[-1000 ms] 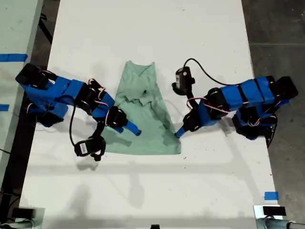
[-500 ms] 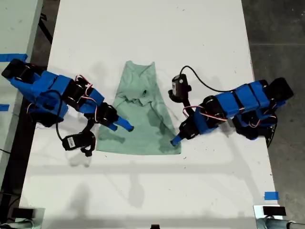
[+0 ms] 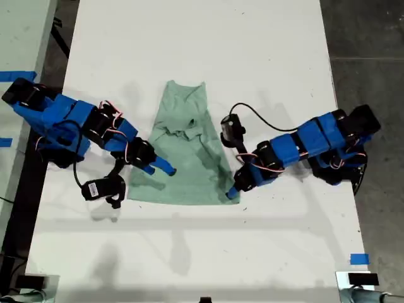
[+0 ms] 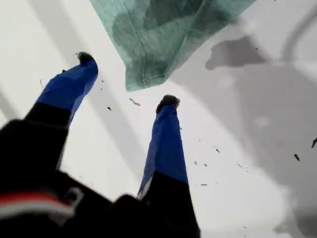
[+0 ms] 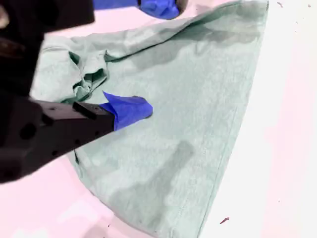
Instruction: Fold tshirt
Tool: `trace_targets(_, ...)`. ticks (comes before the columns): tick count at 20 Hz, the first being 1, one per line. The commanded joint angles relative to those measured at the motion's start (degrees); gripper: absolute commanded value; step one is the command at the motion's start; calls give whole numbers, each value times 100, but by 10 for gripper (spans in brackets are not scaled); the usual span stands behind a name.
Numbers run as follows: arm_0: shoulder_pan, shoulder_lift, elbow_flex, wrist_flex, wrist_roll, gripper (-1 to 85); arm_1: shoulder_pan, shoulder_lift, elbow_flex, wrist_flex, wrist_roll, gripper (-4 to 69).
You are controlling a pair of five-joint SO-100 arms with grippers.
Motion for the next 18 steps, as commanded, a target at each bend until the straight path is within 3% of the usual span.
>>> trace_targets(1, 79, 334, -26, -141, -62, 277, 70, 53, 325, -650, 62, 283)
trace_targets(9, 88, 299, -18, -149, -70, 276, 123, 35, 1477, -2320, 352, 269)
trace_targets(11, 88, 299, -9, -149, -70, 276, 141, 26, 1608, -2487, 413, 188)
trace_targets(14, 88, 299, -9, -149, -70, 275, 193, -18, 1714, -2672, 501, 139)
trace_targets(16, 88, 299, 0, -149, -70, 275, 193, -35, 1723, -2681, 527, 52)
trace_targets(18, 79, 290, 0, -158, -70, 275, 158, -18, 1731, -2742, 510, 30)
